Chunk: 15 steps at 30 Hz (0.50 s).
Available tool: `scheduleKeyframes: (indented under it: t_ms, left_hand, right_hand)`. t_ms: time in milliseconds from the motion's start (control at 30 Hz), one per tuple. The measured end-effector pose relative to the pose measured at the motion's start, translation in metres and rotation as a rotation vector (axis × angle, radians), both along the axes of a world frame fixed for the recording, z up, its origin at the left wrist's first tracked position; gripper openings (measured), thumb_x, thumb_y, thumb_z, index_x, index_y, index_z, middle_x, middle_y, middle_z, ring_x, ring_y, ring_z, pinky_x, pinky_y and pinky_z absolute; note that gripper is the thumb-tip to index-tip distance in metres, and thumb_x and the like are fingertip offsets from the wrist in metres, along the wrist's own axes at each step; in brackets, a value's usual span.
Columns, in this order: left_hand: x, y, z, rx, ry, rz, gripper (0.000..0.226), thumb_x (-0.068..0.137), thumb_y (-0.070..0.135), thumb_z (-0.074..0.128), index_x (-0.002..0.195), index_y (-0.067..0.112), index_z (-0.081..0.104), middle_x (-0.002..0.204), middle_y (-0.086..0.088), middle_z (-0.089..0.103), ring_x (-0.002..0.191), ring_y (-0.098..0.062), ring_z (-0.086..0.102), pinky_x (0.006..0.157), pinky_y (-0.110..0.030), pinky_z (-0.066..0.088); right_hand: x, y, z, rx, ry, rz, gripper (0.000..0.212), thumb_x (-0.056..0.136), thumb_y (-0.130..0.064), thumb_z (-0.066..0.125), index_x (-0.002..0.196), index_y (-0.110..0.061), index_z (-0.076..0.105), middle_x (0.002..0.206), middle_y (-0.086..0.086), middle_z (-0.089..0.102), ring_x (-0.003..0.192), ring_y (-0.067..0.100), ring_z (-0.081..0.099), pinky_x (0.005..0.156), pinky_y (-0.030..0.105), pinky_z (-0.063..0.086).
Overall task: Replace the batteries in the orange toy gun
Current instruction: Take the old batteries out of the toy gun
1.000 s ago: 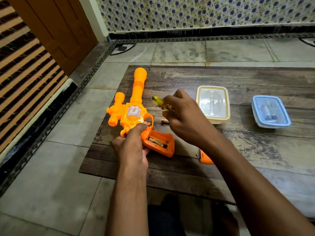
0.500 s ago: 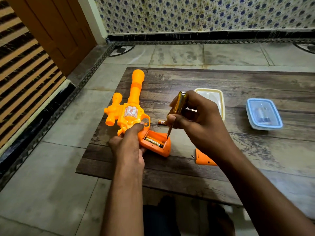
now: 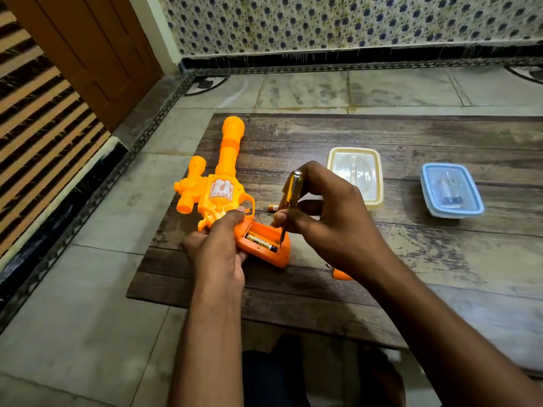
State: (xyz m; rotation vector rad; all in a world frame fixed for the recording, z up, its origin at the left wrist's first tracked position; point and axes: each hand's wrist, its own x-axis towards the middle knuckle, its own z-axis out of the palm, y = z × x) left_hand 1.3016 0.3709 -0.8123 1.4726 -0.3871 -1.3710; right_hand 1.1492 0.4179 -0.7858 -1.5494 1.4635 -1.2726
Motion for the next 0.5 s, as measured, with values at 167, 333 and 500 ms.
scheduleKeyframes:
  t_ms: [167,333,500]
  left_hand:
    - [-0.003,0.001,0.003,-0.006,0.004,0.010,0.056,0.075,0.001,0.084,0.124,0.004,0.058,0.109,-0.021,0.074,0.095,-0.037,0.076,0.079,-0.058,0.061]
    - [-0.002,0.000,0.001,0.000,0.006,0.001,0.051,0.075,0.001,0.084,0.118,0.007,0.058,0.109,-0.021,0.074,0.093,-0.036,0.076,0.077,-0.057,0.062]
    - [-0.003,-0.002,0.000,0.000,0.007,0.015,0.038,0.078,0.001,0.082,0.098,0.017,0.055,0.111,-0.020,0.073,0.096,-0.036,0.075,0.081,-0.060,0.061]
  right_hand:
    - [0.002,0.001,0.003,0.004,0.011,0.001,0.030,0.088,-0.005,0.078,0.104,-0.011,0.053,0.092,-0.001,0.065,0.081,0.010,0.077,0.070,0.047,0.064]
    - [0.001,0.000,0.005,0.016,0.034,-0.007,0.031,0.088,-0.004,0.078,0.104,-0.010,0.052,0.093,-0.001,0.064,0.079,0.008,0.077,0.069,0.045,0.064]
    - [0.000,0.001,0.011,-0.006,0.069,0.028,0.040,0.085,0.002,0.078,0.111,-0.016,0.053,0.086,-0.004,0.064,0.077,0.009,0.074,0.068,0.038,0.064]
